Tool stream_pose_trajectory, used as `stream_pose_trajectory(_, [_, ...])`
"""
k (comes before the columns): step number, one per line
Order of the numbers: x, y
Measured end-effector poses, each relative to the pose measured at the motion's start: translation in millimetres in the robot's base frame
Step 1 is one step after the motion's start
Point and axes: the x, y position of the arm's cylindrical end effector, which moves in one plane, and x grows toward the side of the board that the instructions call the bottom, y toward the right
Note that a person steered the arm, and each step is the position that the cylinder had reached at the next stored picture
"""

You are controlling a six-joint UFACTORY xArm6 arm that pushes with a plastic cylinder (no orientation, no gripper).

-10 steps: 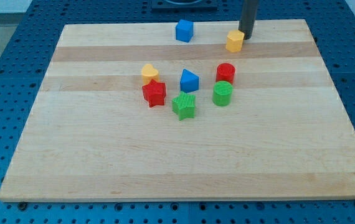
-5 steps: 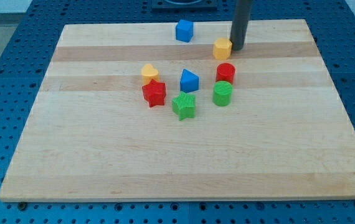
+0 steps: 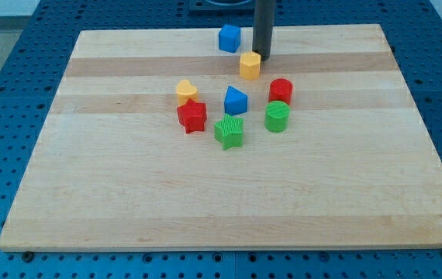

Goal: Push the yellow hexagon to the top left of the red circle

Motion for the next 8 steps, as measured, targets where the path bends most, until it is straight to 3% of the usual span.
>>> stream_pose_trajectory(4, [11,-52])
stream_pose_trajectory(8, [0,-31])
